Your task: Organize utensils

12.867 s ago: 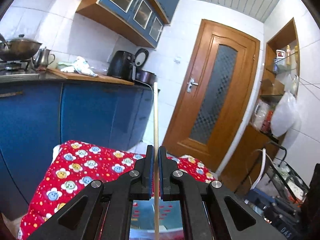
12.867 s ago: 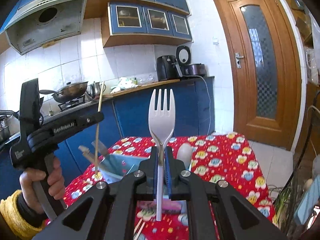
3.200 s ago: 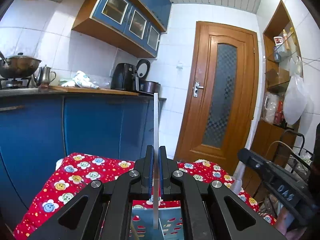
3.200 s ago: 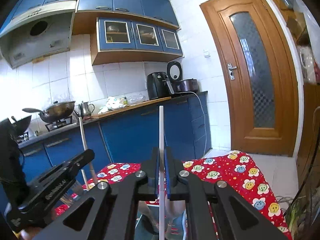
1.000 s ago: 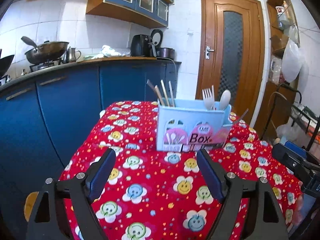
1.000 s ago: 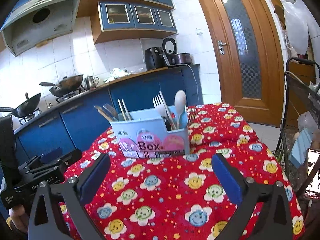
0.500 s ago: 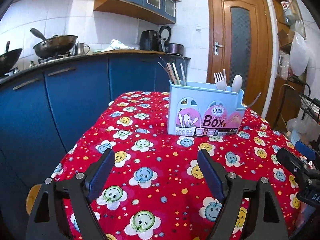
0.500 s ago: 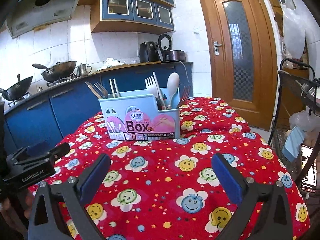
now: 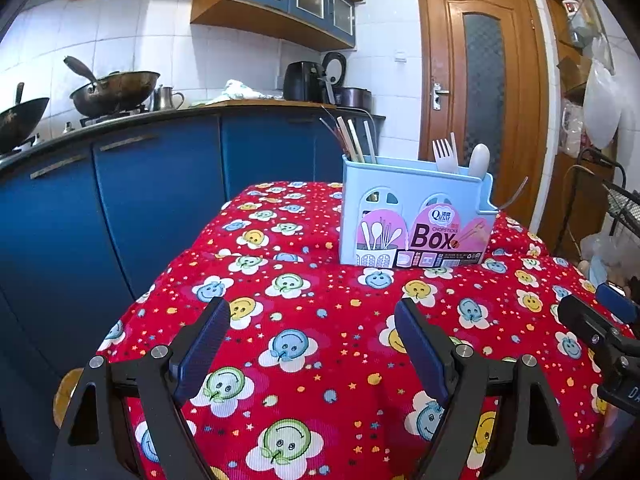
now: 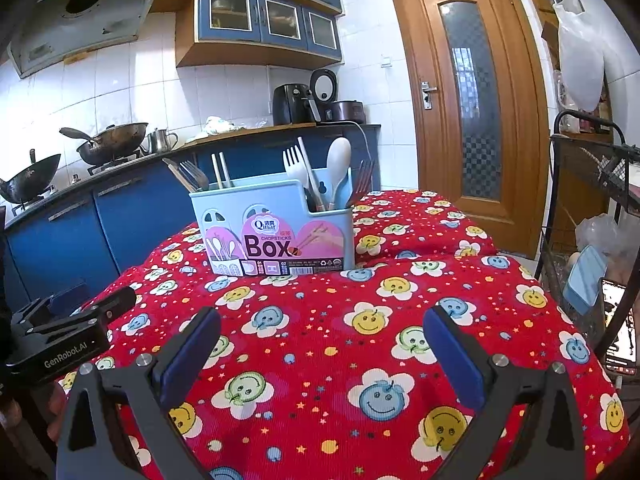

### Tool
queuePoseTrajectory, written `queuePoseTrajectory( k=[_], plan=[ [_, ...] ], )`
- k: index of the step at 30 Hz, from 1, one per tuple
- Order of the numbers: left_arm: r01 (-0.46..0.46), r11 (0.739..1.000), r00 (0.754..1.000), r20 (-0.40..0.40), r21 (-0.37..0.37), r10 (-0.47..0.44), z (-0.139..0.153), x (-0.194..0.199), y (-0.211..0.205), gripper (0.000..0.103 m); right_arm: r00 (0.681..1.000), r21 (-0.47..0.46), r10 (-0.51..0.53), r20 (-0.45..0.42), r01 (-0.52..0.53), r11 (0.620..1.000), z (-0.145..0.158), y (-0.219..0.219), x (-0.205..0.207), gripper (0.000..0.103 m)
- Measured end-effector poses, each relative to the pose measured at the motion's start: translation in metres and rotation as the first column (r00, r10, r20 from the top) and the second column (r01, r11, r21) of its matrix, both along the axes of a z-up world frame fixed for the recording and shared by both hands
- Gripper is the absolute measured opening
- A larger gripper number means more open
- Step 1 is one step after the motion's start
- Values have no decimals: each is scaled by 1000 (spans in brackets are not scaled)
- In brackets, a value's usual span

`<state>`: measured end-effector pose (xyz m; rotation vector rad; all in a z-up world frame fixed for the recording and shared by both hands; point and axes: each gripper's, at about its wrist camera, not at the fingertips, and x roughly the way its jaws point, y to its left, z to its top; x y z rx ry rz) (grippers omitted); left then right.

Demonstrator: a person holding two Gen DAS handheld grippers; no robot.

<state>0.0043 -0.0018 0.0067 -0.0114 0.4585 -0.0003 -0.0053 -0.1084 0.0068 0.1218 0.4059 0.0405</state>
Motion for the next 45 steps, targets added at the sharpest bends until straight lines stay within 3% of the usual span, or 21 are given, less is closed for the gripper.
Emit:
queuePoseTrajectory(
  k=[45],
  plan=[
    [-2,1000,1000,2,-10,2,-1,-1,0,85,1000,0,0,0,0,1000,0,0,0,103]
  ],
)
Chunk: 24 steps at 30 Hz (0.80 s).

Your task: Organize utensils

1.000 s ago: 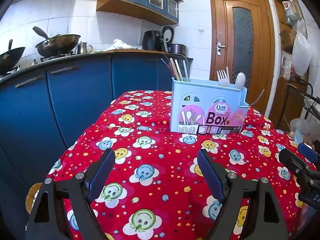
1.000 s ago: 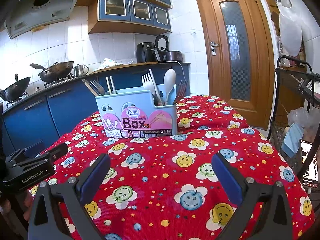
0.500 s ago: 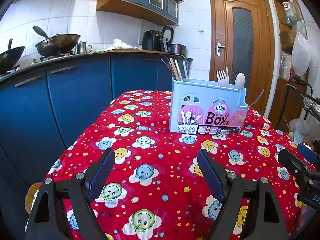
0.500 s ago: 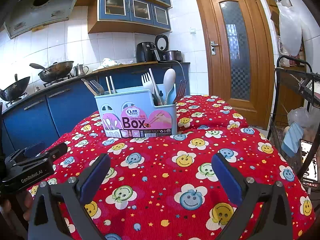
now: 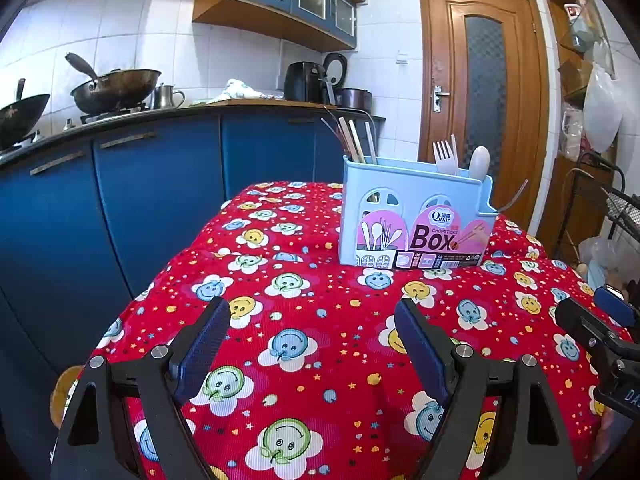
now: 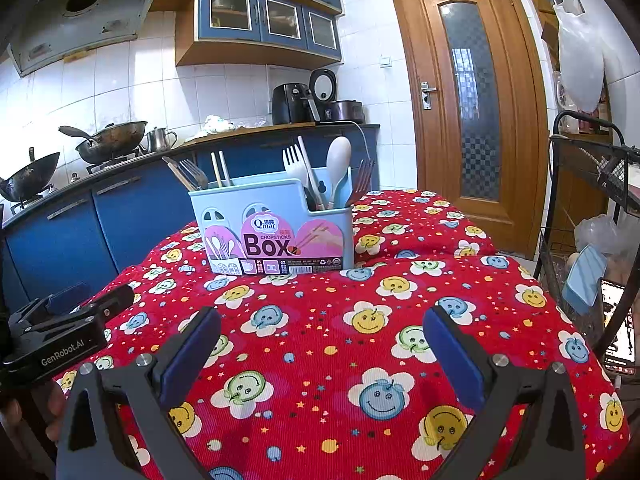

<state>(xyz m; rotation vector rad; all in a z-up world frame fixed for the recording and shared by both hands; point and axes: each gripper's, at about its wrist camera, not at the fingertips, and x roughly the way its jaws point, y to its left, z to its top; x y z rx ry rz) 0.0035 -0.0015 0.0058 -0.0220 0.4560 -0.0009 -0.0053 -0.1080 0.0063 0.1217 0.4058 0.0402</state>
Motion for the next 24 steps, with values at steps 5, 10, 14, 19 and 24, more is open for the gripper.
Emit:
queuePoseTrajectory(
  k=[5,10,14,19,24],
  plan=[
    [2,1000,1000,0,-1,-2,0,0,0,85,1000,0,0,-1,0,1000,0,0,0,103],
    [1,1000,1000,0,-1,-1,0,0,0,85,1000,0,1,-1,-1,1000,0,0,0,103],
    [0,1000,1000,-2,-1,0,0,0,0,85,1000,0,0,-1,0,1000,0,0,0,103],
    [1,1000,1000,-4,-4,-1,0,1,0,85,1000,1,0,-1,0,1000,0,0,0,103],
    [2,1000,1000,-4,-4,-2,0,1,0,85,1000,0,0,-1,0,1000,0,0,0,103]
  ],
)
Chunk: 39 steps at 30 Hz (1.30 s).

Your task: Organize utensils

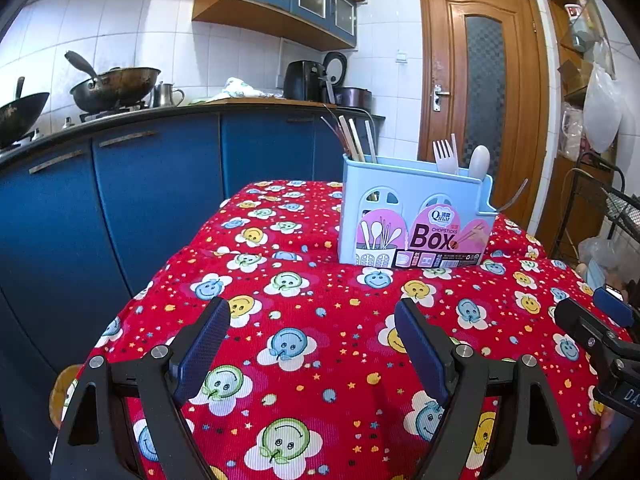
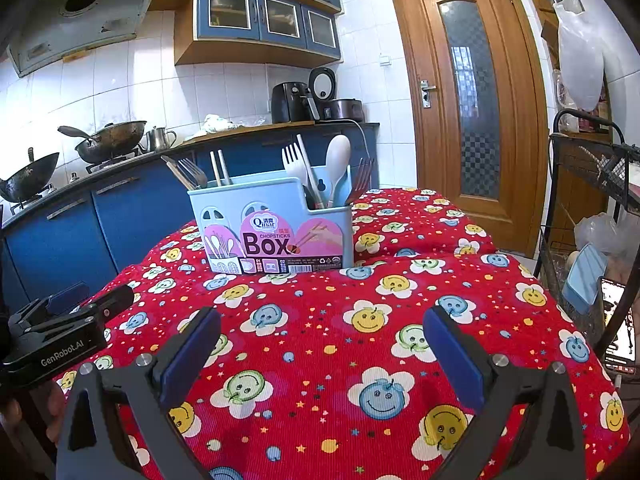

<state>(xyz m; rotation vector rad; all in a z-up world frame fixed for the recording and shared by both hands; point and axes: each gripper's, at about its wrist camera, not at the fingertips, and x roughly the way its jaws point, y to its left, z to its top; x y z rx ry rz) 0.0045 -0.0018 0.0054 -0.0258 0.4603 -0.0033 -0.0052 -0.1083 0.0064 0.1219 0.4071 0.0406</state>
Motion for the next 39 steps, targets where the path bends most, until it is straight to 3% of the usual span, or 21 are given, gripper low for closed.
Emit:
queuePoseTrajectory(
  k=[39],
  plan=[
    [2,1000,1000,1,0,-2,5,2,-3,85,1000,27,2,-12,-2,1000,2,-4,2,103]
  ],
)
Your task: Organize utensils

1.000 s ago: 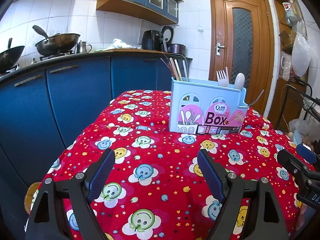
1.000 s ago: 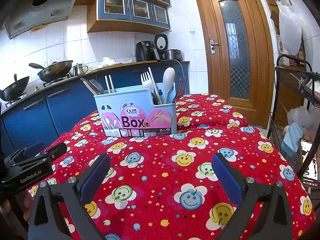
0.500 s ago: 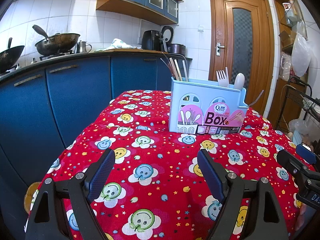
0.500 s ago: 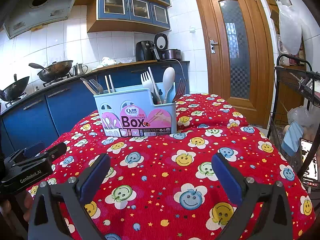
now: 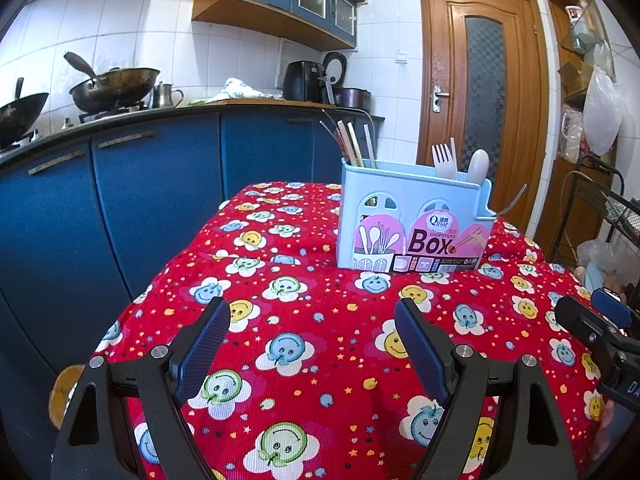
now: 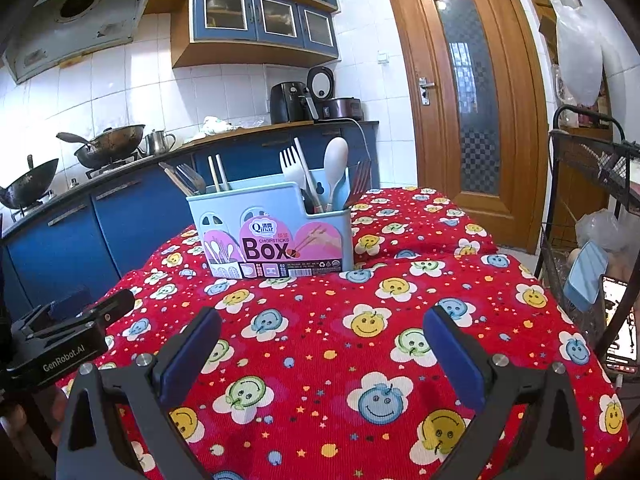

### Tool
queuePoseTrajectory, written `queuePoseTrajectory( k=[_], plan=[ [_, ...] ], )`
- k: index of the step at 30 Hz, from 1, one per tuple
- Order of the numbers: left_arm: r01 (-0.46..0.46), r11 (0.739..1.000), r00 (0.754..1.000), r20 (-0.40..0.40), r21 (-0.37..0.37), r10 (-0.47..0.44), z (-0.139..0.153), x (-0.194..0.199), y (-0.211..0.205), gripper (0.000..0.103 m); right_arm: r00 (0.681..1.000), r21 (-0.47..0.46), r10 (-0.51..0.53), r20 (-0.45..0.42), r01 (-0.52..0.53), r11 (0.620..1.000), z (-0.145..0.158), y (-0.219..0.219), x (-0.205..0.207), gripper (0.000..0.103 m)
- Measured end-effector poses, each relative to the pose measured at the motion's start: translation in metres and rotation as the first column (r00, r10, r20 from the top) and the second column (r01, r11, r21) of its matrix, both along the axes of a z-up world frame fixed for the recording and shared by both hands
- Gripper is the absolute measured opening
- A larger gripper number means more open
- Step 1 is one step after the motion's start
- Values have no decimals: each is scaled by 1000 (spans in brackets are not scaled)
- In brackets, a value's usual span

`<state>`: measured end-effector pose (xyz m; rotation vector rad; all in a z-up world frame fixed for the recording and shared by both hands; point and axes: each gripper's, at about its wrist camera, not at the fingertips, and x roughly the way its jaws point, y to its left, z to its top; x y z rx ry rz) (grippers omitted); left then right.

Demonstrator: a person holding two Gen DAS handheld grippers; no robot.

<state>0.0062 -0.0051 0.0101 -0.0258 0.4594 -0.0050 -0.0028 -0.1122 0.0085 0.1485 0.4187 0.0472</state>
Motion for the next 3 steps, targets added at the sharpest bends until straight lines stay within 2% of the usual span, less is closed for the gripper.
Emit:
queuePoseTrajectory(
  k=[3],
  plan=[
    [5,1000,1000,2,-9,-5,6,1,0,85,1000,15,2,-8,-2,1000,5,-3,1,103]
  ],
)
